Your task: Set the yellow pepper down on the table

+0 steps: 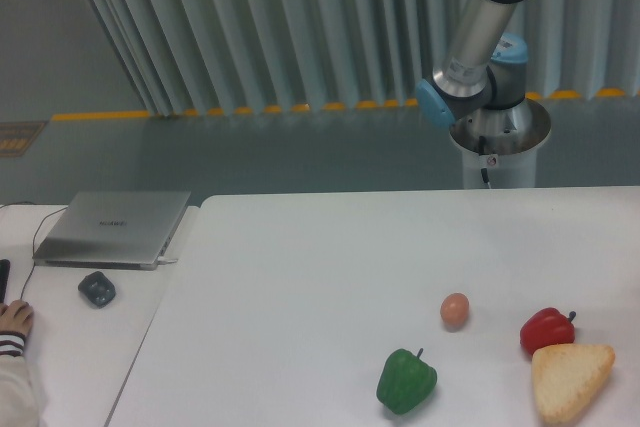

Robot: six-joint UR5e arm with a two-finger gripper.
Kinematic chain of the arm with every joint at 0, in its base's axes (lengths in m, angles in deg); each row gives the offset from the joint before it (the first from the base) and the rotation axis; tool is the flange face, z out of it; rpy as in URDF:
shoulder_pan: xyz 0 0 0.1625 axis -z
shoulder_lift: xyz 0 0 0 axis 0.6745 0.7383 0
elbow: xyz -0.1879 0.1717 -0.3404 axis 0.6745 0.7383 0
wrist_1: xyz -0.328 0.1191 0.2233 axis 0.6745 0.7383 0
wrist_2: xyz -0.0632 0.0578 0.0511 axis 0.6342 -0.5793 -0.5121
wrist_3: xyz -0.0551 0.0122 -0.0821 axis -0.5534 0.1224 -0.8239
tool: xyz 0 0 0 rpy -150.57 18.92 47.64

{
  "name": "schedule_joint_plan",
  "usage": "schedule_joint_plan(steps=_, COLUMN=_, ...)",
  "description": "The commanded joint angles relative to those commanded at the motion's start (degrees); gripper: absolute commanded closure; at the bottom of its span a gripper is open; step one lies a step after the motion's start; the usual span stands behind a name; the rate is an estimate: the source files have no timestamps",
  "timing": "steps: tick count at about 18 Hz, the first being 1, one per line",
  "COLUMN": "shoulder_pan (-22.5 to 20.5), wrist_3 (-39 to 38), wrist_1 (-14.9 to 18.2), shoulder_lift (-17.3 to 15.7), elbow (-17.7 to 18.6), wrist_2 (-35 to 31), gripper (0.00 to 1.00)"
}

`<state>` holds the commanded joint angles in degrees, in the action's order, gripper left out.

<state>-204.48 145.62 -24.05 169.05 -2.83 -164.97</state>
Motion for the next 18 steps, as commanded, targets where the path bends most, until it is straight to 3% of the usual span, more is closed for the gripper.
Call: schedule_joint_plan(steps=18, shoulder_pan=-0.62, wrist_3=-0.88, wrist_1=0.52, shoulder_lift=1.76, elbow=-1.31, wrist_2=-0.17, gripper=0.0)
